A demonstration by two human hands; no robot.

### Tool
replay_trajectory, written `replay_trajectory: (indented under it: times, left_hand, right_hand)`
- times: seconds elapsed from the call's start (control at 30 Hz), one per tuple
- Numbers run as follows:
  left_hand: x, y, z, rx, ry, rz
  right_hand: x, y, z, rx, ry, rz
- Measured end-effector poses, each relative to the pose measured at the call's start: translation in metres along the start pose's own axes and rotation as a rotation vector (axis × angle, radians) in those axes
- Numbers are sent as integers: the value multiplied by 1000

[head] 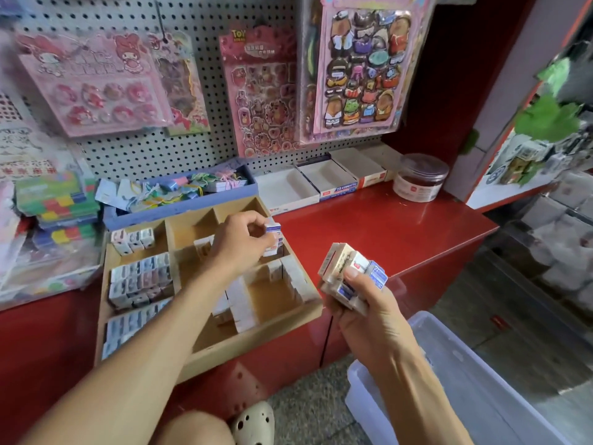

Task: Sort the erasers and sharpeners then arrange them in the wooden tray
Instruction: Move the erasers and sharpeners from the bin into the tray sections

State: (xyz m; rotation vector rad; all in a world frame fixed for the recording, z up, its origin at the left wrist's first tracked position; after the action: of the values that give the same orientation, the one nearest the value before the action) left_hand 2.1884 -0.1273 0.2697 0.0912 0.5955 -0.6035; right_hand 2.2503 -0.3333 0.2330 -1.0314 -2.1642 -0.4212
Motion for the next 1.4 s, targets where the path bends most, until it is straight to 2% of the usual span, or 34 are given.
replay_trajectory:
  times: [0.1, 0.2, 0.37, 0.57, 0.7, 0.77, 0.83, 0.9, 0.97, 1.1, 1.27, 1.4]
  left_hand:
    - [9, 17, -6, -14, 216, 9]
    - [16, 22, -2, 51, 299, 0]
    - [25, 29, -2, 70, 301, -24]
    - [22, 33, -10, 18, 164, -93]
    - [19, 25, 1, 128, 335, 31]
    - [15, 13, 14, 201, 285, 83]
    - [14, 1, 26, 216, 89, -56]
    - [18, -13, 36, 182, -48, -374]
    - [15, -23, 41, 197, -66, -561]
    - [-10, -31, 49, 221, -108, -529]
    - [-30, -51, 45, 137, -108, -539]
    - [-35, -66, 40, 126, -80, -393]
  right_hand:
    - [-5, 16, 2, 18, -5, -9]
    - [-8, 24, 5, 24, 6, -28]
    - [-17, 26, 10, 19, -55, -12]
    - [-20, 24, 13, 13, -63, 31]
    - [-14, 19, 11, 21, -29, 6]
    - [-8, 16, 10, 26, -12, -11]
    - [-3, 16, 8, 31, -29, -20]
    - [4, 17, 7, 41, -84, -36]
    - [15, 18, 6, 50, -138, -55]
    - [40, 18, 9, 52, -128, -114]
    - [55, 7, 17, 47, -89, -161]
    - [59, -7, 22, 35, -63, -146]
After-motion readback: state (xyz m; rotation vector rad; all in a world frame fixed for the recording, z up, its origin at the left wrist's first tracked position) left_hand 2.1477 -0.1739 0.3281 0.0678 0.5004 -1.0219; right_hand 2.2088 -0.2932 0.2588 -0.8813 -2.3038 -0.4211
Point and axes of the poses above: each hand's wrist, its own y-axis towards the middle knuckle, its own x-axis out of the palm, z = x × y, the point moved 5 cm from there along y, towards the middle knuckle, and after that the axes turned 11 degrees about -x, right-handed, at the moved point
